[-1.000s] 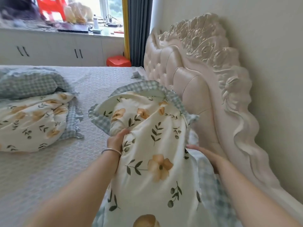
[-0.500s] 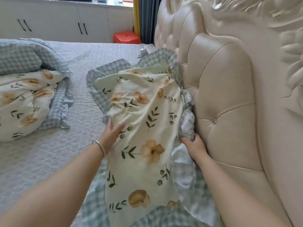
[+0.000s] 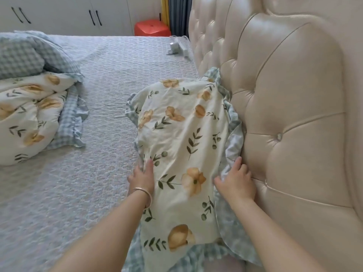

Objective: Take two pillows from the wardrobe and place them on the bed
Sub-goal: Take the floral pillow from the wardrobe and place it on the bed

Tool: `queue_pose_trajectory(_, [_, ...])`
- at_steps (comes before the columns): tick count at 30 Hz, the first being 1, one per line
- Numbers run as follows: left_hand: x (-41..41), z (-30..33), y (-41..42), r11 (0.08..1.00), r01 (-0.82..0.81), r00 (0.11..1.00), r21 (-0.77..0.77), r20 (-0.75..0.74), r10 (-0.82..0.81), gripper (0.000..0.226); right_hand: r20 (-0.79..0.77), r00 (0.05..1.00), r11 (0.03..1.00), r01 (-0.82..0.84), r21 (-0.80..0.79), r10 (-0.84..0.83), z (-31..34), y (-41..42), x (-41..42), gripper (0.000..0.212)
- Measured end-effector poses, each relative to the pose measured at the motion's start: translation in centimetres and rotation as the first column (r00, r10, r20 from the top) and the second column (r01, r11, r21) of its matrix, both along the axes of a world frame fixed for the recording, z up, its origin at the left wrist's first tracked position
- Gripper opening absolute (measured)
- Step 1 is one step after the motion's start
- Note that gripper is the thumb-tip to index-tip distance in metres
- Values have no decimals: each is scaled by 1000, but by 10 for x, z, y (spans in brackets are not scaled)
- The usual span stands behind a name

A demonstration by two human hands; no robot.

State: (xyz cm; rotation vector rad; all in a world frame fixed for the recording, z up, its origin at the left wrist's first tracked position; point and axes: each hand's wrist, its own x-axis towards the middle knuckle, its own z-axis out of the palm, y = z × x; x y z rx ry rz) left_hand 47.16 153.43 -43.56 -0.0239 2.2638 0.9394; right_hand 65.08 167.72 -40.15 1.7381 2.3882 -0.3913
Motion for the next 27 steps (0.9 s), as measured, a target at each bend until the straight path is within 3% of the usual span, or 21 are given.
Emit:
queue_pose_trajectory(3, [2,-3,-13,978,31,996,-207,86,-14,68,214,962,981,-184,53,169,7,-1,11,68])
queue_pose_trajectory(5, [1,0,-17,950,126,992,-284,53,-116,52,208,955,975,-223,24,213,11,6,24,61])
queue_pose_trajectory(8, [-2,8,-23,933,186,977,-308,-46,-210,40,179,949,965,-263,-1,259,23,6,43,64])
queue_pose_trajectory(11, [-14,9,-41,944,120,976,-307,-139,-169,39,191,951,969,-249,4,243,32,-4,53,52])
queue_pose_trajectory(15, [-15,3,-63,942,81,979,-325,-151,-136,41,348,912,975,-190,-111,218,29,-26,60,34])
queue_pose_trajectory(18, [0,6,-66,961,71,955,-266,-262,-143,40,408,890,979,-194,-61,201,22,-36,46,33])
queue_pose_trajectory(20, [7,8,-66,982,148,909,-121,-374,-183,44,364,884,941,-335,56,293,17,-41,38,40])
queue_pose_trajectory(22, [13,10,-64,941,335,828,-51,-460,-320,55,245,893,919,-393,18,377,6,-46,40,54])
queue_pose_trajectory(25, [15,11,-59,887,446,789,-121,-414,-453,68,52,989,945,-117,-305,139,-6,-45,49,71])
queue_pose_trajectory(27, [13,18,-57,873,457,801,-172,-347,-488,73,-19,999,924,-38,-381,33,-8,-45,54,71])
